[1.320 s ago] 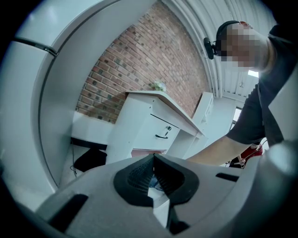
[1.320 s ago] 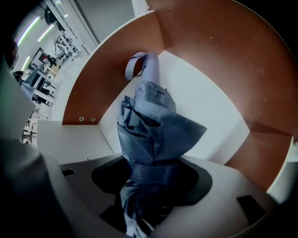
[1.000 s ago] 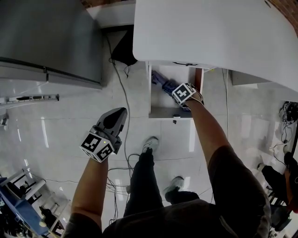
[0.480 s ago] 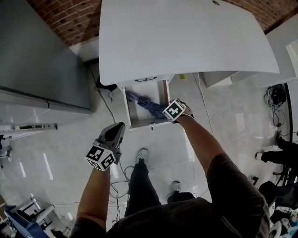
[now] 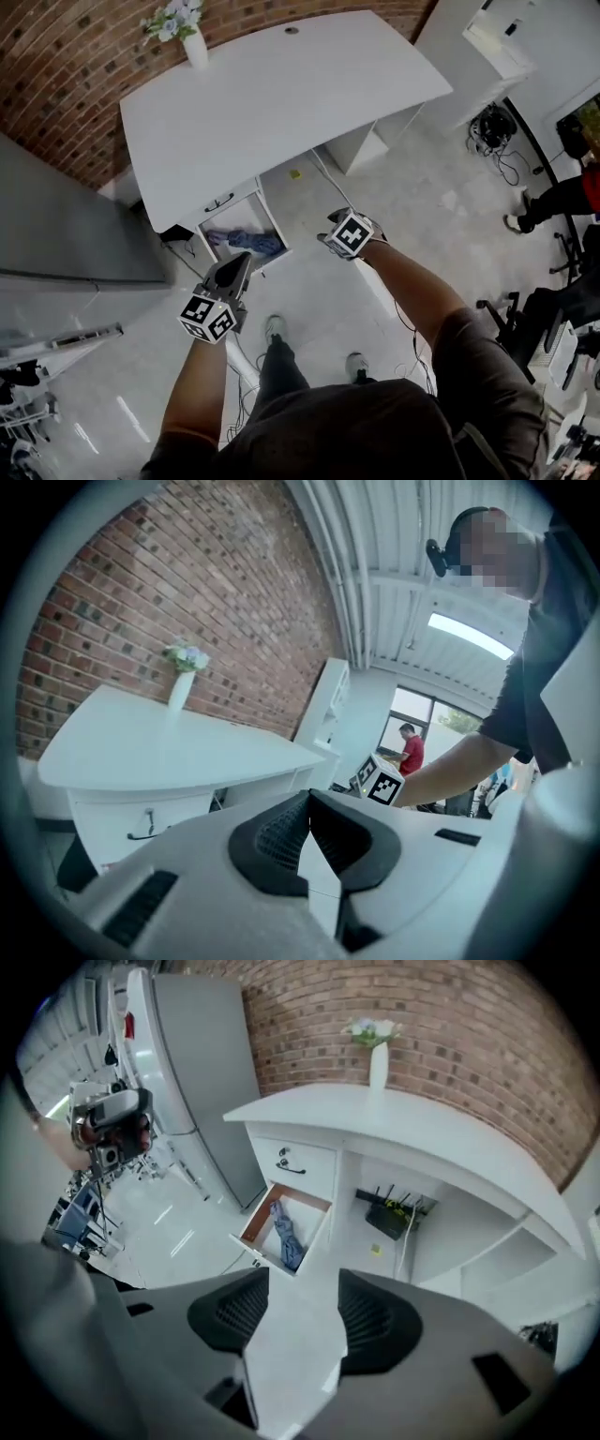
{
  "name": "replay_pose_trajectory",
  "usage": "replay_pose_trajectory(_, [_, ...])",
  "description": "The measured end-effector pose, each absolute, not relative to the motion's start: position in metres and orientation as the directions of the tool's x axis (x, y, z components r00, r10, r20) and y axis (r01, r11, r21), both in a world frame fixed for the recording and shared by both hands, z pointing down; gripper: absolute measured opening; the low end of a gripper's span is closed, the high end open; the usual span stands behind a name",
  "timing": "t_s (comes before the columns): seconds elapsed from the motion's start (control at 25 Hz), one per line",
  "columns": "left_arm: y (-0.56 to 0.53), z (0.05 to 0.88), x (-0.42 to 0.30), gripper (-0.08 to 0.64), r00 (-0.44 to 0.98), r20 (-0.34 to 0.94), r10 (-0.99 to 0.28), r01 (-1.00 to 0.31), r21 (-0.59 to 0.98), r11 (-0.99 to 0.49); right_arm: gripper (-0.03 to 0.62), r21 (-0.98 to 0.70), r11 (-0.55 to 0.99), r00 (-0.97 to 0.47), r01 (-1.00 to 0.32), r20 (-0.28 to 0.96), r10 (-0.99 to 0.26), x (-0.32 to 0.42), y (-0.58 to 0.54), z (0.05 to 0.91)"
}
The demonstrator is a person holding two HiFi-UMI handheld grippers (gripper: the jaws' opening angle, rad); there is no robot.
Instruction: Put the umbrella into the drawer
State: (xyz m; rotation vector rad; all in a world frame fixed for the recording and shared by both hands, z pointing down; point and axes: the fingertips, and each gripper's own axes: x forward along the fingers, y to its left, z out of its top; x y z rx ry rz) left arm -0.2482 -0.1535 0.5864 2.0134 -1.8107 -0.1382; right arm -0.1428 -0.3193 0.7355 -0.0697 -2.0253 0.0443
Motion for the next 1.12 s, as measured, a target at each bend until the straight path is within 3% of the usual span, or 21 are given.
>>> replay_pose_trajectory(0.16, [-0.186, 0.540, -0.206, 0.003, 0.286, 0.208, -0.935, -0.905, 0.379, -0.193, 0.187, -0.092, 0.994, -0.520, -0.065, 0.853, 0.045, -0.088, -0.322, 0.668])
replay_pose_trajectory(0.36, [-0.224, 0.488, -0.142, 0.003, 0.483, 0.185, -0.856, -0.843, 0.362, -0.398, 0.125, -0.055, 0.970, -0.612, -0.236, 0.784, -0.104, -0.011, -0.330, 0.587])
replay_pose_trajectory(0.64, [-0.248, 0.419, -0.031, 0.003, 0.650, 0.150, -0.745, -0.746, 0.312, -0.588, 0.064, -0.063, 0.888, -0.682, -0.455, 0.666, -0.302, 0.115, -0.319, 0.497])
replay_pose_trajectory(1.12, [-0.235, 0.362, 0.155, 0.003, 0.768, 0.110, -0.631, -0.636, 0.256, -0.728, -0.006, -0.095, 0.765, -0.715, -0.637, 0.445, -0.539, 0.314, -0.270, 0.418])
